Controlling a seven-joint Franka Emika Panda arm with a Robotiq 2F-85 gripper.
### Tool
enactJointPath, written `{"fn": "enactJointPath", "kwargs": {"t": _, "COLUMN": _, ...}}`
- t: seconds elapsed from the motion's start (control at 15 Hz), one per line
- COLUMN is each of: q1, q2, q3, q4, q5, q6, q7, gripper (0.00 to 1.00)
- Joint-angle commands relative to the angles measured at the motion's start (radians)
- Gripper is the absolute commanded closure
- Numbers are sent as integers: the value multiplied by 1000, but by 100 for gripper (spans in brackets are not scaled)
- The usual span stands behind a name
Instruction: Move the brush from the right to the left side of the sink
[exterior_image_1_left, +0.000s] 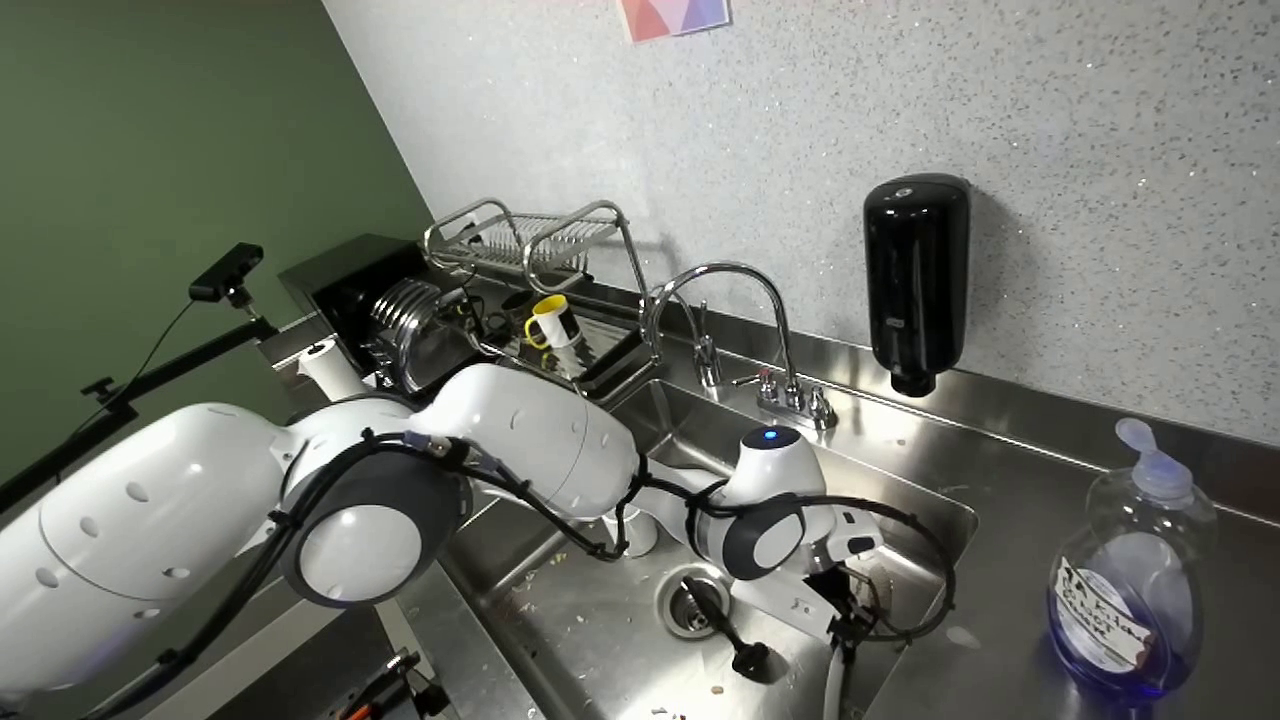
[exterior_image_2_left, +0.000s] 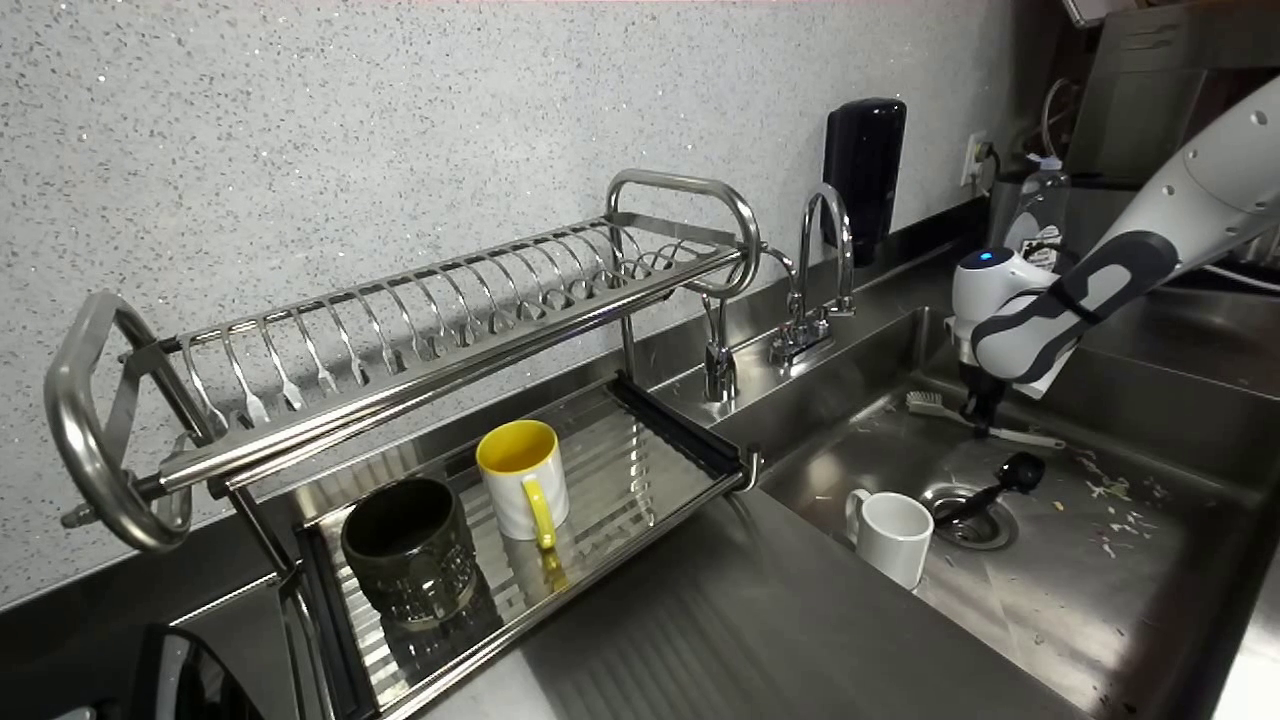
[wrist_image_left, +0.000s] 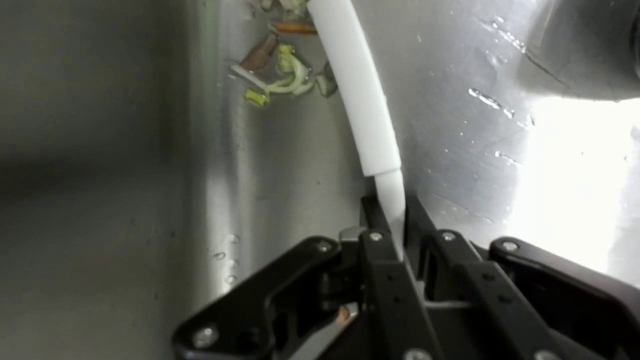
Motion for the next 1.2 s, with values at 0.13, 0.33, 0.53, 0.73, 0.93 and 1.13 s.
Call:
{"fn": "enactJointPath", "kwargs": {"t": 0.13, "q1": 30, "q2": -171, "q3": 1, "q4": -271, "q5": -41, "q6": 179, "q7": -27, "gripper": 96}}
{"fn": "enactJointPath", "kwargs": {"t": 0.33, "q1": 45, "q2": -243, "q3": -6, "q4": -399, "q5": -98, "q6": 296, "q7": -92, "gripper": 96}}
{"fn": "enactJointPath", "kwargs": {"t": 0.53, "q1": 40, "q2": -326, "q3": 19, "q4": -536, "q5": -168, "q6": 370, "q7": -202, "gripper": 96}}
{"fn": "enactJointPath", "kwargs": {"t": 0.73, "q1": 32, "q2": -413, "q3": 53, "q4": -674, "q5": -237, "q6": 418, "q7": -300, "gripper": 96}}
{"fn": "enactJointPath", "kwargs": {"t": 0.93, "q1": 0, "q2": -518, "q3": 129, "q4": -818, "q5": -282, "q6": 388, "q7": -408, "gripper": 96}}
{"fn": "enactJointPath", "kwargs": {"t": 1.13, "q1": -15, "q2": -632, "q3": 195, "q4": -977, "q5": -304, "q6": 354, "q7": -505, "gripper": 96}}
